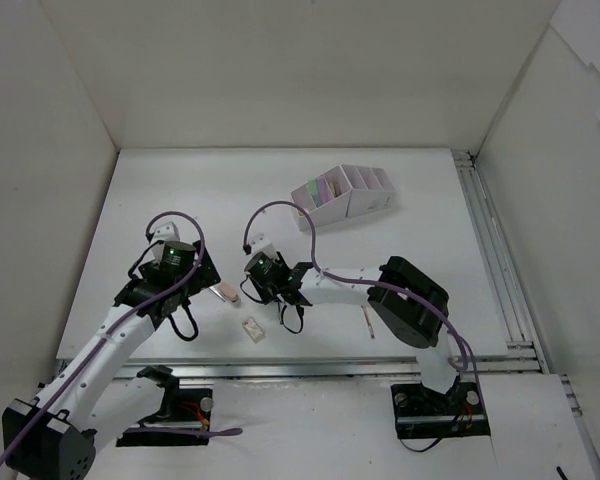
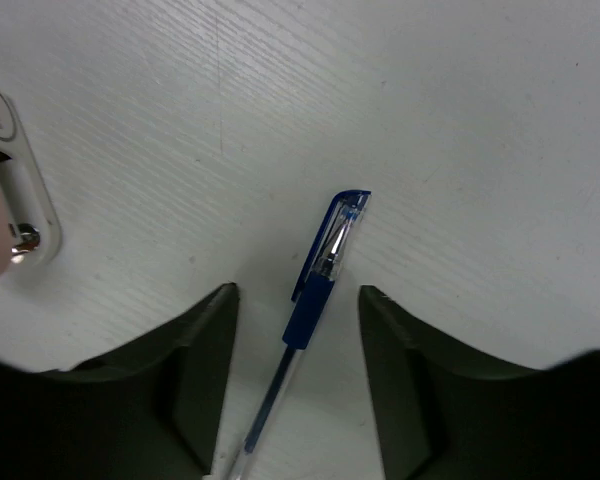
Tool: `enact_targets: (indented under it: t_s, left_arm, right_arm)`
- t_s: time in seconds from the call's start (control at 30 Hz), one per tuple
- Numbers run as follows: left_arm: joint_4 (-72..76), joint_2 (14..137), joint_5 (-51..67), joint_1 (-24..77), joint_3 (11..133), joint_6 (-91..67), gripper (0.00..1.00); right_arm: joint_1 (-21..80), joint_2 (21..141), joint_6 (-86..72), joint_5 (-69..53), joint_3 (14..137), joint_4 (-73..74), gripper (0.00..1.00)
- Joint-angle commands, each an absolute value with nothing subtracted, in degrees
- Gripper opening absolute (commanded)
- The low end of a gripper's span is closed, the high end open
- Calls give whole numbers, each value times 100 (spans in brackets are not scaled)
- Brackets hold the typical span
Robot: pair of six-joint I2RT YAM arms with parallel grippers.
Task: Sort the stationery into containers
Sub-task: Pick up the pen from the center of the board.
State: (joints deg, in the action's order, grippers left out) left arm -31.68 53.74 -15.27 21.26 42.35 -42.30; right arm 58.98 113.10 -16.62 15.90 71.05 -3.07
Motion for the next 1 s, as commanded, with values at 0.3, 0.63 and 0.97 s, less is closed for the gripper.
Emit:
enact_targets:
  t_s: [0.3, 0.63, 0.97]
  left_arm:
    - [-3226, 5106, -1863, 2065, 4377, -4210, 100]
    - [-3331, 5353, -2056, 2065, 4597, -4219, 100]
    - [-3217, 5528, -1811, 1846, 4816, -3999, 100]
  right_arm:
    - [5906, 11417, -2030, 2250, 7532, 149, 17]
    - [5608, 11172, -1820, 1697, 7550, 185, 0]
    - [4493, 9142, -625, 389, 6241, -2676, 0]
